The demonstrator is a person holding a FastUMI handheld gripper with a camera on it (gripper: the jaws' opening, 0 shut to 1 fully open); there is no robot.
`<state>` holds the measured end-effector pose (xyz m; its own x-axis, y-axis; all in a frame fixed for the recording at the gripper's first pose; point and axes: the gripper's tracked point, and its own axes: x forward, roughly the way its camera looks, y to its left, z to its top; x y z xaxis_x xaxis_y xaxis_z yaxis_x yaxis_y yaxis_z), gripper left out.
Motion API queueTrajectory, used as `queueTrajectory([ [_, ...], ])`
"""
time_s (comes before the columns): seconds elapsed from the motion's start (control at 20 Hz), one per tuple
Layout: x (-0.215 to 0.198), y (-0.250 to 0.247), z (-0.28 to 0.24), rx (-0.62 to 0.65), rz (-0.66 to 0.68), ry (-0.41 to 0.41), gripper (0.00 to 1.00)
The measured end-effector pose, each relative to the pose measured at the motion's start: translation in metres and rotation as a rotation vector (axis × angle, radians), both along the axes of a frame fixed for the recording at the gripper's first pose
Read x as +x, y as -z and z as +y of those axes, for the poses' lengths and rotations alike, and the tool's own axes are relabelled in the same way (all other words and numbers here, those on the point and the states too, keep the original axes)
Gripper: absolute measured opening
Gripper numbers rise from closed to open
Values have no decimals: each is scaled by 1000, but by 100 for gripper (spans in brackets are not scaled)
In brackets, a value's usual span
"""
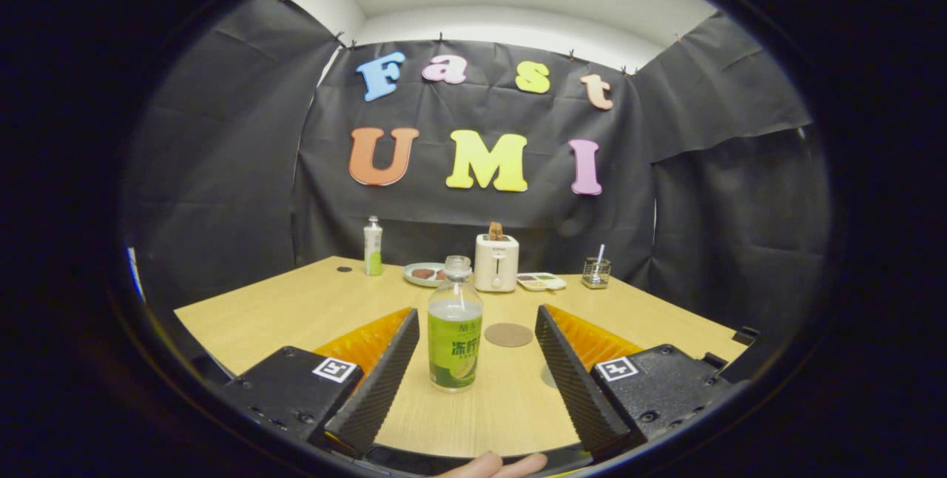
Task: Take the bottle from table, then pour the juice into the cup, finally place the bottle on the coaster
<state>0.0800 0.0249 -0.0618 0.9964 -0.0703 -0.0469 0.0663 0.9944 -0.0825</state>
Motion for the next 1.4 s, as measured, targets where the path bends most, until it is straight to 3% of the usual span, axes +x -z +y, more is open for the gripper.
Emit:
queueTrajectory([
  [0.45, 52, 10, 21, 72, -10, -28, 100],
  [0.75, 95, 17, 24, 102, -1, 13, 100],
  [1.15, 113, 27, 18, -7, 19, 96, 100],
  [1.2, 110, 25, 13, -29, 6, 122, 99],
  [1.3, 108, 29, 15, -26, 14, 129, 83],
  [1.4, 104, 27, 22, -9, 17, 102, 82],
])
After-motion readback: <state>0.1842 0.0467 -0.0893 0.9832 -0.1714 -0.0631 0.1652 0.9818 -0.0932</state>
